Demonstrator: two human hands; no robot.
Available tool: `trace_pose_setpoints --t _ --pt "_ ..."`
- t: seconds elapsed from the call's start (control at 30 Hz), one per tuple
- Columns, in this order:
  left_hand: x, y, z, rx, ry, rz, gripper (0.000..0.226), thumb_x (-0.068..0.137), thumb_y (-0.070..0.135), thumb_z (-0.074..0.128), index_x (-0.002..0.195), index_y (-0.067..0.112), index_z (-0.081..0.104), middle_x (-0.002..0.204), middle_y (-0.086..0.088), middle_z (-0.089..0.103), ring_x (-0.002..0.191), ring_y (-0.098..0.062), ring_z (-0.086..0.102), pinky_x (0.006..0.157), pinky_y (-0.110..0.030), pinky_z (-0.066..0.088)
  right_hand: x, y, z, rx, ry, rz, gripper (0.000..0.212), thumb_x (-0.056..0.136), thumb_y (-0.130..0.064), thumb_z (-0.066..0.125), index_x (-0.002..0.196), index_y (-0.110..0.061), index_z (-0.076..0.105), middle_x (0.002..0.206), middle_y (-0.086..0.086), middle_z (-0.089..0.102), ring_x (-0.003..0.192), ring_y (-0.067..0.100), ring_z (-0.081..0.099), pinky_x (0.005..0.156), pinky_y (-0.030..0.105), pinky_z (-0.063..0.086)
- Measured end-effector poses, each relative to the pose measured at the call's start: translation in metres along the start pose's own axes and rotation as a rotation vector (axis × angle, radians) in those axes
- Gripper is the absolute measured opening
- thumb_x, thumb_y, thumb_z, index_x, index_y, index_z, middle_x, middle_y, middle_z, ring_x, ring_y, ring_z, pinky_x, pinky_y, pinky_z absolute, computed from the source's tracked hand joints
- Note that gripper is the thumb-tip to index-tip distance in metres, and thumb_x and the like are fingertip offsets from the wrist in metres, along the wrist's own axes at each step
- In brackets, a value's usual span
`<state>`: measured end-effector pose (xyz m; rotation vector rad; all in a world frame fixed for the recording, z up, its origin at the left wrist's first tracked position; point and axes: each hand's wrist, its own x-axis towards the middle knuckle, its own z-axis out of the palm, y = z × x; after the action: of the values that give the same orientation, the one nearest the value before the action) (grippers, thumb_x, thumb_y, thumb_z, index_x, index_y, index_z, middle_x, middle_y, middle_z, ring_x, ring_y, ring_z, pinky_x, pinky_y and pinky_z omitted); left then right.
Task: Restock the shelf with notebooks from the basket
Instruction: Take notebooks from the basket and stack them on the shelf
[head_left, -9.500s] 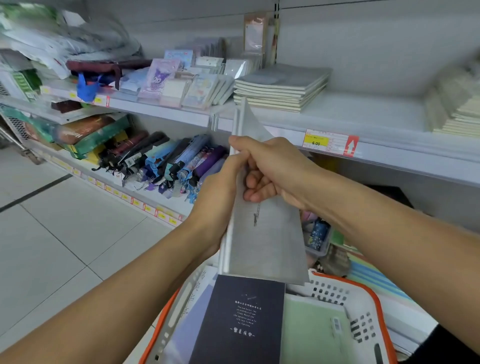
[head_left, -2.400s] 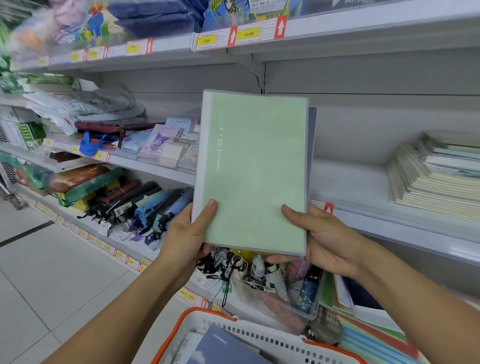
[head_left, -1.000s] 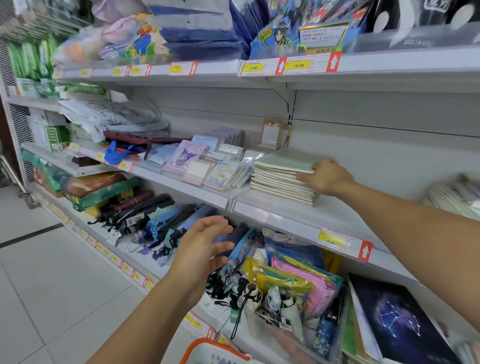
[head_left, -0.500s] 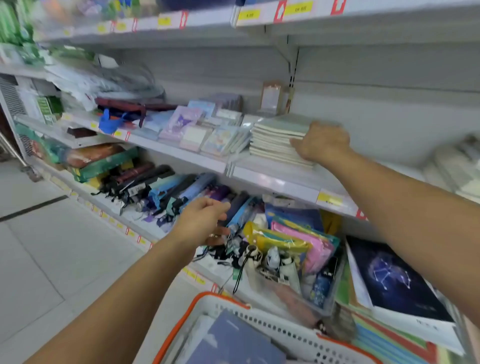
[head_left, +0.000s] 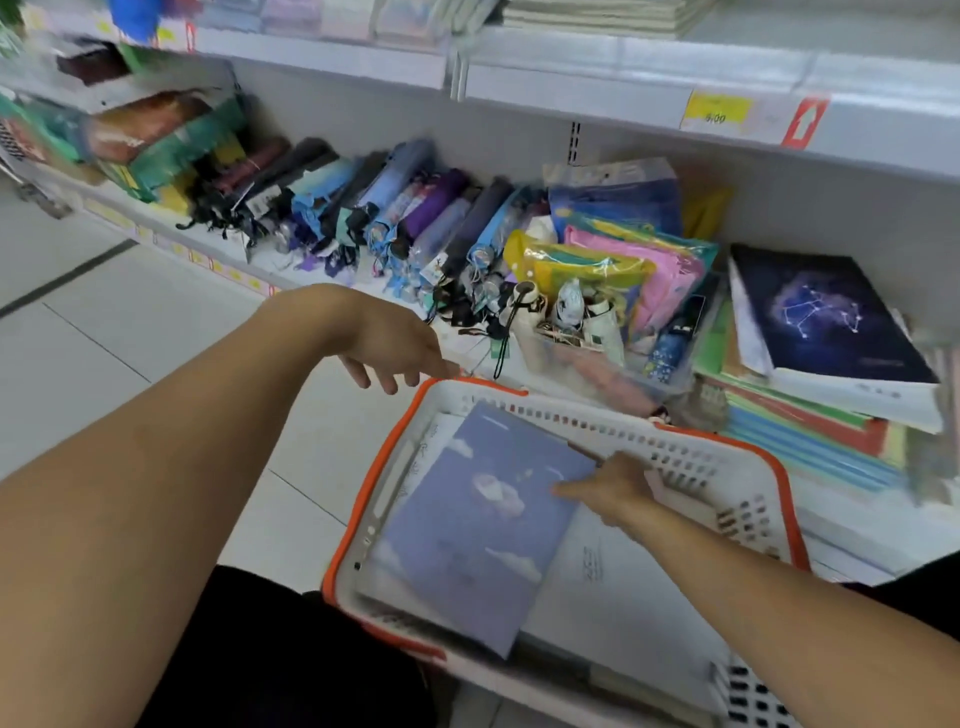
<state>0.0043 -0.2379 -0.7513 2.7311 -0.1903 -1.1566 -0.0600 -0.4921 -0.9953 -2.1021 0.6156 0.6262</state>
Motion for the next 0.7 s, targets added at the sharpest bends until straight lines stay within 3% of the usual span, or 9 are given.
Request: trace_pose_setpoints --t 0.07,0.13,0.27,0.4,0.47,0.53,0.6,0.63,0.7 --pt "0.0 0.001 0.0 -0.019 0.038 0.022 0.045 0.094 0.057 0.049 0.124 0.025 0.055 0.11 0.007 0.064 0.098 -0.013 0.067 0.091 -0.039 0.056 0.001 0.001 0.007 0.201 0.01 -0.029 0.038 0.073 -0.029 0.089 0.091 -0.005 0.065 0.097 0.011 0.066 0.083 0.026 0.065 0.067 0.039 0.055" --pt "0.001 0.003 0.0 -0.042 0.038 0.031 0.045 0.094 0.055 0.05 0.126 0.025 0.055 0.111 0.006 0.064 0.099 -0.013 0.066 0.091 -0.039 0.055 -0.003 -0.004 0.01 0.4 -0.019 -0.034 0.03 0.082 -0.015 0.082 0.106 -0.003 0.069 0.111 0.014 0.07 0.097 0.03 0.067 0.084 0.046 0.057" --pt "0.004 0.003 -0.001 -0.042 0.026 0.027 0.053 0.091 0.057 0.053 0.133 0.024 0.052 0.121 0.003 0.061 0.105 -0.015 0.064 0.094 -0.04 0.054 -0.021 -0.03 0.002 0.719 -0.189 -0.076 0.03 0.099 -0.006 0.059 0.129 -0.006 0.058 0.123 0.014 0.068 0.1 0.031 0.068 0.075 0.041 0.056" --pt "0.007 -0.008 -0.007 -0.081 0.205 -0.058 0.105 0.072 0.071 0.064 0.154 0.019 0.022 0.159 -0.001 0.028 0.138 -0.026 0.039 0.109 -0.039 0.037 -0.043 -0.072 -0.042 0.947 -0.282 -0.311 0.029 0.096 0.0 0.058 0.121 -0.014 0.057 0.104 0.005 0.073 0.079 0.017 0.072 0.07 0.035 0.059" --pt "0.002 -0.016 -0.009 -0.215 0.304 -0.05 0.125 0.057 0.078 0.07 0.156 0.02 0.019 0.162 0.003 0.022 0.146 -0.023 0.028 0.117 -0.041 0.025 -0.051 -0.094 -0.072 1.068 -0.369 -0.45 0.028 0.098 -0.001 0.054 0.121 -0.016 0.059 0.108 0.004 0.073 0.084 0.016 0.073 0.075 0.034 0.061" --pt "-0.001 -0.024 -0.011 -0.472 0.237 0.048 0.109 0.055 0.075 0.078 0.144 0.02 0.046 0.149 0.001 0.047 0.134 -0.021 0.049 0.112 -0.043 0.036 -0.055 -0.114 -0.091 1.212 -0.41 -0.526 0.031 0.099 -0.005 0.052 0.127 -0.017 0.057 0.117 0.006 0.07 0.092 0.017 0.072 0.083 0.035 0.06" --pt "-0.006 -0.024 -0.011 -0.821 0.08 0.135 0.063 0.068 0.057 0.078 0.117 0.019 0.071 0.123 -0.005 0.069 0.108 -0.024 0.069 0.09 -0.04 0.056 -0.055 -0.13 -0.095 1.346 -0.426 -0.528 0.032 0.1 -0.011 0.053 0.132 -0.014 0.055 0.122 0.008 0.069 0.099 0.019 0.072 0.088 0.037 0.06" --pt "-0.009 -0.021 -0.011 -0.925 0.039 0.152 0.053 0.071 0.05 0.075 0.112 0.017 0.073 0.117 -0.008 0.072 0.102 -0.026 0.071 0.083 -0.041 0.059 -0.053 -0.132 -0.092 1.36 -0.438 -0.51 0.032 0.101 -0.018 0.054 0.132 -0.013 0.056 0.125 0.009 0.069 0.103 0.02 0.071 0.088 0.039 0.06" --pt "-0.011 -0.017 -0.013 -0.918 0.068 0.147 0.053 0.075 0.043 0.071 0.118 0.012 0.068 0.115 -0.011 0.072 0.101 -0.03 0.071 0.087 -0.045 0.057 -0.048 -0.122 -0.078 1.155 -0.476 -0.424 0.043 0.096 -0.046 0.055 0.128 -0.018 0.062 0.124 0.007 0.069 0.107 0.023 0.07 0.087 0.043 0.06"
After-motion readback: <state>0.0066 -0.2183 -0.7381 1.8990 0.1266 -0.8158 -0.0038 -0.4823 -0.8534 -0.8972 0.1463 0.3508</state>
